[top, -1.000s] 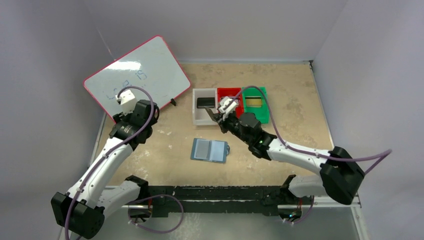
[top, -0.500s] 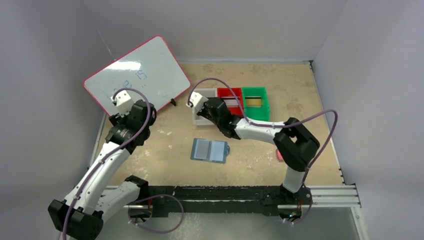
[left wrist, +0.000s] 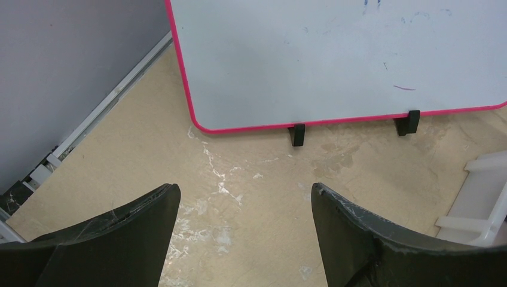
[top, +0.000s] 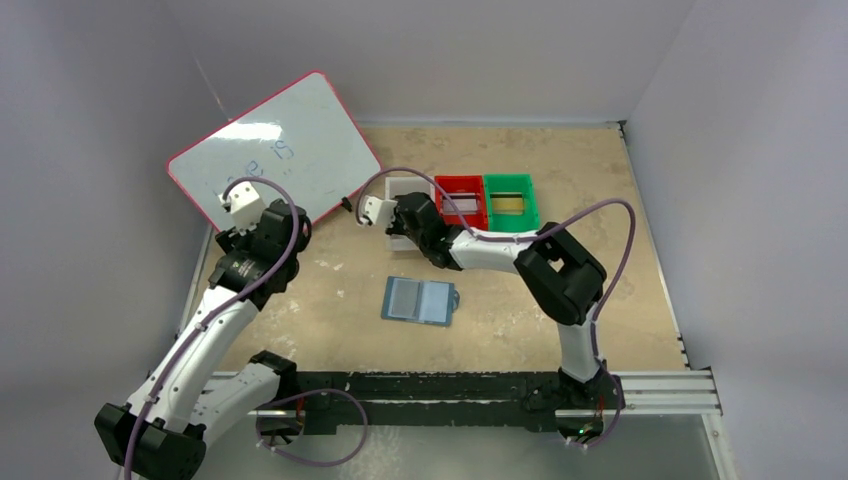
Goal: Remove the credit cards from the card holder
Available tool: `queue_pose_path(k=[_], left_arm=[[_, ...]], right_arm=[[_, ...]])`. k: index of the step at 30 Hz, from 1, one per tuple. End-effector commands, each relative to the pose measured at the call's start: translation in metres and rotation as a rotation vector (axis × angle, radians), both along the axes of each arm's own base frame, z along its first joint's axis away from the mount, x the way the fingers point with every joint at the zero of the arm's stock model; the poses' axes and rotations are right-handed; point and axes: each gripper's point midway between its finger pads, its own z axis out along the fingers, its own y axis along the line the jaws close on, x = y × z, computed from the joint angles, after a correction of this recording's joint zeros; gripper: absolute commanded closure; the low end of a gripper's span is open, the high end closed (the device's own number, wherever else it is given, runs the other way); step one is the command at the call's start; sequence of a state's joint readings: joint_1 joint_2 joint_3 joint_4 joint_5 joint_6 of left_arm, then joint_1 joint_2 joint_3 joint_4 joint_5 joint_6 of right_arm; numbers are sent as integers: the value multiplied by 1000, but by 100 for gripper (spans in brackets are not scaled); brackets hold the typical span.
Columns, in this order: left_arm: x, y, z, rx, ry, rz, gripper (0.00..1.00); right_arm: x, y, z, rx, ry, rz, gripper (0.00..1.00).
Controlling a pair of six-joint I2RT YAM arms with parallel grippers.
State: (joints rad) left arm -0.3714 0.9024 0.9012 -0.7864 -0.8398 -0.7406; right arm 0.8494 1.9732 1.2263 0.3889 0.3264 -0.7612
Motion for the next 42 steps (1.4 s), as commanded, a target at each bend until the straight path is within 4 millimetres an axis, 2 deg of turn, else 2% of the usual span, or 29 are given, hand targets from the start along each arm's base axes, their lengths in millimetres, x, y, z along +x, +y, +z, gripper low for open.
queue_pose_path(k=[1,9,17,36,42], left_arm=[[1,5,11,1,-49,27,19],[1,5,11,2,-51,27,19],[1,5,11,2,-49,24,19],[3,3,9,0,-36,11,20],[3,3,8,2,-33,11,20]], right_arm=[[25,-1,35,-9,-105,-10,100],[40,-5,20,-54,-77,5,100],[52,1,10,-88,-74,15,99],[55,0,-10,-129,-32,9,92],[52,2,-7,-114,-24,21,85]])
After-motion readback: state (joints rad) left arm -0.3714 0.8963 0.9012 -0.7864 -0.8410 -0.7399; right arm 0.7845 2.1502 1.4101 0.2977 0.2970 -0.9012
